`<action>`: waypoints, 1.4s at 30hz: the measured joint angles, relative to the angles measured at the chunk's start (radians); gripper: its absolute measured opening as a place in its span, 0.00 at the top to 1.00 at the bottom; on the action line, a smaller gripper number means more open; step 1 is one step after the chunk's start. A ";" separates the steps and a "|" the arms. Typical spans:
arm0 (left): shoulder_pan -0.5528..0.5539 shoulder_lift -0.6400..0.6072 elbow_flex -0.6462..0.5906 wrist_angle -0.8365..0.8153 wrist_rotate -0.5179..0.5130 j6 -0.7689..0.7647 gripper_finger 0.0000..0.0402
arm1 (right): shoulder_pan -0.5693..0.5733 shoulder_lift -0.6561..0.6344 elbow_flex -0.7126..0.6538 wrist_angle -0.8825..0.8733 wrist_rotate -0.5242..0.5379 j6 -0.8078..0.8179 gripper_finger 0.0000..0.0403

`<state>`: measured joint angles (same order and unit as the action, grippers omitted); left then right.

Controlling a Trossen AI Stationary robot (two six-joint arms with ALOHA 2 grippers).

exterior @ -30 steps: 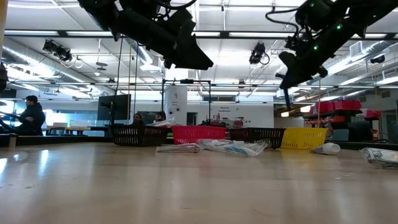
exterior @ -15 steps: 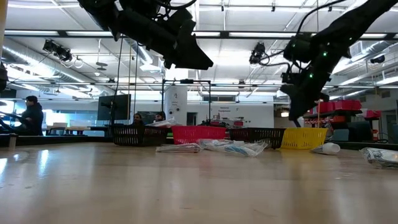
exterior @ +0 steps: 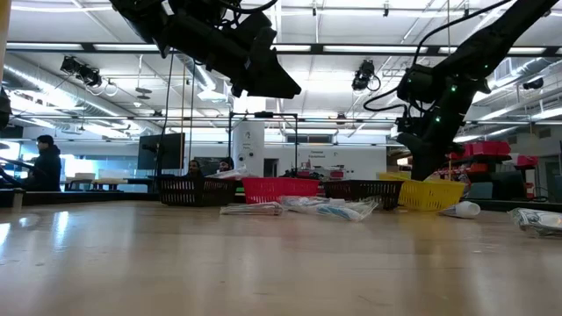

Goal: Pick & Place Travel size toiletries
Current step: Put the razor into the yellow bin, then put the bottom blue toothbrush into the left black bin

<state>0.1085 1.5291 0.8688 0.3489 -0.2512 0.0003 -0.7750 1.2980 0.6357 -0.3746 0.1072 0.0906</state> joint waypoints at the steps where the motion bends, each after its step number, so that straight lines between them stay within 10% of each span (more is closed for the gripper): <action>1: 0.000 0.000 0.000 0.000 0.000 0.000 0.62 | -0.004 0.000 0.000 0.006 0.000 -0.002 0.84; 26: 0.000 -0.001 0.000 -0.103 0.018 -0.040 0.62 | 0.020 -0.012 0.024 0.125 -0.014 -0.058 0.51; 42: -0.001 -0.001 0.000 -0.213 0.058 -0.101 0.62 | 0.215 -0.016 0.122 0.124 -0.122 -0.084 0.53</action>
<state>0.1078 1.5282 0.8684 0.1356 -0.1932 -0.1011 -0.5596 1.2816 0.7578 -0.2509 -0.0151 0.0070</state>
